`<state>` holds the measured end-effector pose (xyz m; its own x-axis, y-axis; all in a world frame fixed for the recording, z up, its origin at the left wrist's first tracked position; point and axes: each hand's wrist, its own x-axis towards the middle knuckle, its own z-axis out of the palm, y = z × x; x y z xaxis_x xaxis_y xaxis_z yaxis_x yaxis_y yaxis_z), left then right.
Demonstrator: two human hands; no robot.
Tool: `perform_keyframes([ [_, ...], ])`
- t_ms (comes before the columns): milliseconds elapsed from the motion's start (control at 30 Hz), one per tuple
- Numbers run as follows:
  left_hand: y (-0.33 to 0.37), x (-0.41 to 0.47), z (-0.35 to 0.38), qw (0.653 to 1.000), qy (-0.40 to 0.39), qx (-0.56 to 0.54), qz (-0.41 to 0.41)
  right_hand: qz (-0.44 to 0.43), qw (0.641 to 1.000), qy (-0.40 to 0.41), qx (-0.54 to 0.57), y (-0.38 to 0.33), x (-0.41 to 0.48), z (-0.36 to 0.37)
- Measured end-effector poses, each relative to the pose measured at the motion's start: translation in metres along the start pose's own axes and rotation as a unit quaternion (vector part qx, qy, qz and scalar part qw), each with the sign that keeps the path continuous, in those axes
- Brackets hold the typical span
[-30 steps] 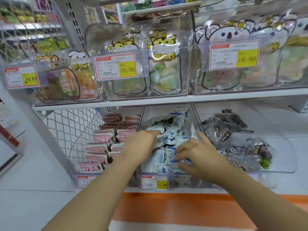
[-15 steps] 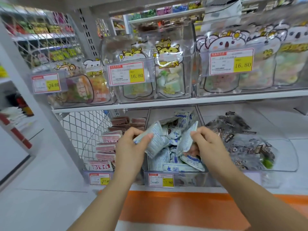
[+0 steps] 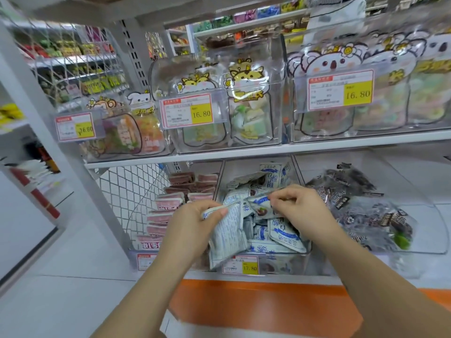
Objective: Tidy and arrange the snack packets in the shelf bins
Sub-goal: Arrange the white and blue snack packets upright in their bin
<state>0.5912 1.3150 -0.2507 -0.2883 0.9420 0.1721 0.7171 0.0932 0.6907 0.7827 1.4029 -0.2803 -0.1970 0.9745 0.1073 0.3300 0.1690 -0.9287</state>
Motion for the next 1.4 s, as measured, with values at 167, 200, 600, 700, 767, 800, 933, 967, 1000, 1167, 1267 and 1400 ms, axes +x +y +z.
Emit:
perform_keyframes([
  [167, 0.002, 0.003, -0.010, 0.999, -0.023, -0.025, 0.008, -0.105, 0.987, 0.100, -0.073, -0.002, -0.003, -0.006],
  [200, 0.001, 0.004, -0.011, 0.999, -0.020, -0.040, 0.011, -0.110, 0.987, 0.105, -0.048, -0.004, -0.003, -0.008],
  [600, -0.003, -0.005, 0.000, 0.993, -0.016, -0.115, 0.030, -0.063, 0.998, -0.003, -0.005, -0.010, -0.013, -0.015],
  [700, -0.007, 0.000, 0.004, 0.995, -0.037, -0.084, 0.028, -0.021, 0.995, -0.060, 0.071, -0.012, -0.016, -0.016],
  [767, -0.010, 0.005, 0.003, 0.992, -0.058, -0.112, 0.015, 0.012, 0.987, -0.071, 0.144, -0.010, -0.015, -0.018],
  [800, -0.010, 0.007, 0.002, 0.989, -0.061, -0.132, 0.003, 0.018, 0.983, -0.080, 0.164, -0.009, -0.013, -0.020],
  [933, -0.004, 0.012, -0.001, 0.985, -0.025, -0.170, -0.028, -0.003, 0.977, -0.166, 0.131, -0.009, -0.016, -0.026],
  [967, -0.001, 0.013, -0.001, 0.983, -0.016, -0.182, -0.032, -0.010, 0.973, -0.188, 0.131, -0.009, -0.018, -0.027],
  [1000, 0.003, 0.013, -0.001, 0.980, -0.015, -0.197, -0.038, -0.015, 0.969, -0.207, 0.134, -0.008, -0.019, -0.027],
  [1167, 0.020, 0.022, -0.002, 0.931, -0.080, -0.345, -0.088, -0.018, 0.970, -0.230, 0.079, -0.002, -0.017, -0.015],
  [1267, 0.028, 0.031, -0.003, 0.921, -0.131, -0.359, -0.076, -0.041, 0.978, -0.197, 0.045, 0.002, -0.008, -0.009],
  [1400, 0.032, 0.039, -0.001, 0.919, -0.175, -0.347, -0.059, -0.028, 0.974, -0.218, 0.061, -0.002, -0.007, -0.001],
])
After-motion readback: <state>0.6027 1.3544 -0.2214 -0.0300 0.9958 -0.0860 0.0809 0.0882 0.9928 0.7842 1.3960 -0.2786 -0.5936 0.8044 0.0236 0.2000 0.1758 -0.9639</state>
